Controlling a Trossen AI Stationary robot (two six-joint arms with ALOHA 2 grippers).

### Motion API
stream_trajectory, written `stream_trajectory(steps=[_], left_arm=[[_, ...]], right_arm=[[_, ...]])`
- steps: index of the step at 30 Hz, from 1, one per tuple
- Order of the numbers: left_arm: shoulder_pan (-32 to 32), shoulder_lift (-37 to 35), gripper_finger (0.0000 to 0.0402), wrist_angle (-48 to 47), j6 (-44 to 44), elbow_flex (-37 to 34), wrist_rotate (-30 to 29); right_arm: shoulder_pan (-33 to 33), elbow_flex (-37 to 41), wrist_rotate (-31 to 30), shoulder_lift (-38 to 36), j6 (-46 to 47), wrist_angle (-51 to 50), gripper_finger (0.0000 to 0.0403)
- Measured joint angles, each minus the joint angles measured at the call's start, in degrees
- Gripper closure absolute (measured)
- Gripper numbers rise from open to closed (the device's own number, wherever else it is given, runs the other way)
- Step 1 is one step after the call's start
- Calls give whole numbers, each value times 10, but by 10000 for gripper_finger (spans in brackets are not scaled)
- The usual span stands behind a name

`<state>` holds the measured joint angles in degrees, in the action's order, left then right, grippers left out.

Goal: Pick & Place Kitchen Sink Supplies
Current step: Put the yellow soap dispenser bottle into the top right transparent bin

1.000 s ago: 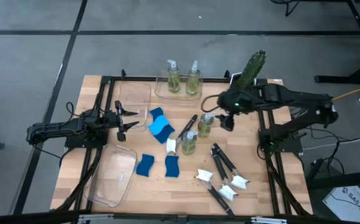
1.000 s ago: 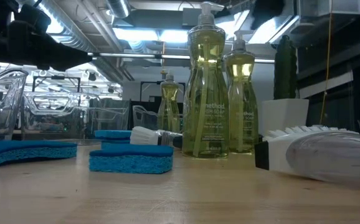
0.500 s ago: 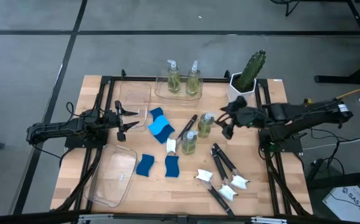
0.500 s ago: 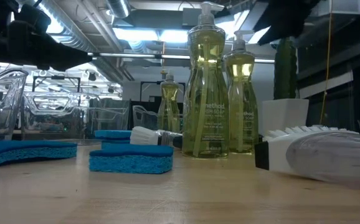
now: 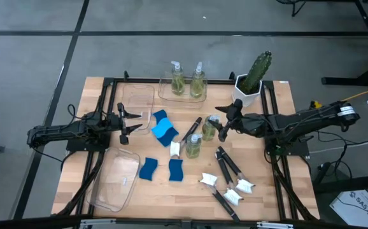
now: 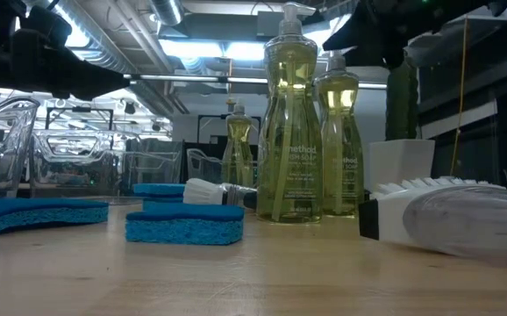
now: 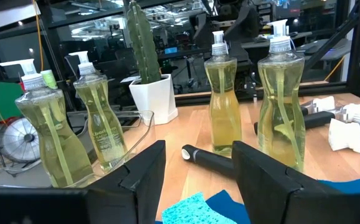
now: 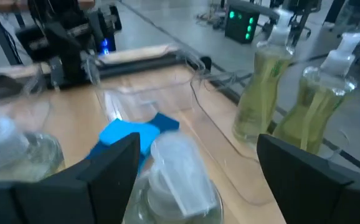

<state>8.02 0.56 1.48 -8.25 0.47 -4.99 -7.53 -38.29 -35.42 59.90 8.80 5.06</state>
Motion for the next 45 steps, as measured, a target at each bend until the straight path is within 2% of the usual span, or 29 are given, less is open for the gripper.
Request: stream_trajectory(steps=[3,6,11,15,18,26,31,45], left_arm=[[0,0,222,0,0,0,0],[0,0,224,0,0,0,0],[0,0,222,0,0,0,0],[0,0,223,0,0,0,0],[0,0,224,0,0,0,0],[0,0,222,0,0,0,0],[0,0,223,0,0,0,0],[0,0,222,0,0,0,0]], right_arm=[[0,0,0,0,15,0,90],[0,1,0,5,47,-13,114],[0,1,2,26,76,-30,185],[0,1,1,42,68,-13,249],[0,1,-2,50,51,6,282],[0,1,2,54,23,22,283],[6,1,-13,53,-27,58,283],[43,-144,-15,50,-118,60,283]])
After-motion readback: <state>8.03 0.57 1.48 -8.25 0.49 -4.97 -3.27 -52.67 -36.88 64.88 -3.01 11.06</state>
